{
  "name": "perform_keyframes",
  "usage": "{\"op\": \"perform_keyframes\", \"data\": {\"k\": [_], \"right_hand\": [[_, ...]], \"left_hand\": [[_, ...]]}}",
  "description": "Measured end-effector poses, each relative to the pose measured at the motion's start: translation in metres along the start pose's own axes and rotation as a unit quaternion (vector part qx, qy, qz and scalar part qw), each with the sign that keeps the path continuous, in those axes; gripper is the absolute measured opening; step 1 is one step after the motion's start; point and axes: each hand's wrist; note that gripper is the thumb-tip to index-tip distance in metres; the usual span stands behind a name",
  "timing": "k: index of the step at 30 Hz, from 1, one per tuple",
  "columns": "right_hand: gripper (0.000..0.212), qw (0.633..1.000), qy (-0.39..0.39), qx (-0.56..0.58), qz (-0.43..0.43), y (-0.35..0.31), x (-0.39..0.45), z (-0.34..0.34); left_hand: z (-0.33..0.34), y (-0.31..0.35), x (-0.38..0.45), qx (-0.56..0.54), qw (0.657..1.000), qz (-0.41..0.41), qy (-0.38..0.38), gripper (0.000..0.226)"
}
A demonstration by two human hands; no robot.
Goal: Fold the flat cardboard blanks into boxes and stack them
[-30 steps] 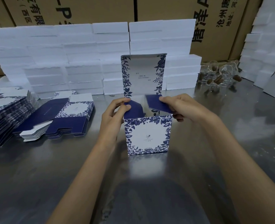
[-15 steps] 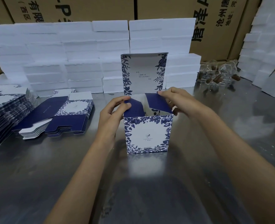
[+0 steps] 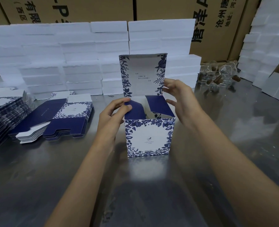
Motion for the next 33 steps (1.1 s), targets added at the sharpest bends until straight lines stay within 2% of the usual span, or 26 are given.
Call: {"op": "perform_keyframes", "data": {"k": [2,5,8,10,13,17,19,22,27,30,33], "right_hand": [[0.029,0.999,0.004,0.027,0.017,-0.002,0.001,-0.003],[0.032,0.999,-0.022,0.002,0.039,-0.002,-0.001,-0.005],[0.023,0.995,-0.069,-0.053,0.039,0.003,-0.006,-0.005],[0.010,0.993,-0.086,-0.065,0.044,0.008,-0.009,-0.006],[0.014,0.993,-0.085,-0.061,0.062,0.010,-0.011,-0.008],[0.028,0.986,-0.116,-0.097,0.072,0.003,-0.010,-0.007],[0.028,0.979,-0.128,-0.139,0.082,-0.003,-0.008,-0.002],[0.011,0.963,-0.139,-0.223,0.065,-0.013,-0.007,0.012],[0.010,0.920,-0.167,-0.353,0.040,-0.022,0.003,0.033],[0.012,0.915,-0.187,-0.356,0.031,-0.019,0.008,0.038],[0.021,0.908,-0.202,-0.367,0.009,-0.013,0.009,0.037]], "left_hand": [[0.001,0.000,-0.001,0.015,1.000,0.003,0.003,0.028],[0.002,-0.001,0.000,0.034,0.999,0.008,0.016,0.034],[-0.002,-0.002,0.002,0.034,0.999,0.005,-0.002,0.046],[-0.002,-0.001,0.002,0.041,0.999,0.011,-0.020,0.037],[0.001,-0.001,0.000,0.053,0.998,0.008,-0.020,0.027],[-0.003,0.003,0.000,0.018,0.999,-0.019,-0.024,0.042],[-0.003,0.006,-0.001,0.059,0.998,-0.008,-0.014,0.031],[0.002,0.013,0.002,0.112,0.993,-0.023,-0.002,0.010],[0.020,0.057,0.020,0.272,0.956,-0.110,-0.006,0.013],[0.040,0.060,0.028,0.356,0.931,-0.076,0.010,0.012],[0.046,0.049,0.034,0.418,0.907,-0.041,0.021,0.022]]}}
Point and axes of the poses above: each hand's wrist, its own x-axis towards the middle knuckle, its own z-axis out of the palm, y = z × x, and after that the axes turned 12 degrees about -z, right-handed
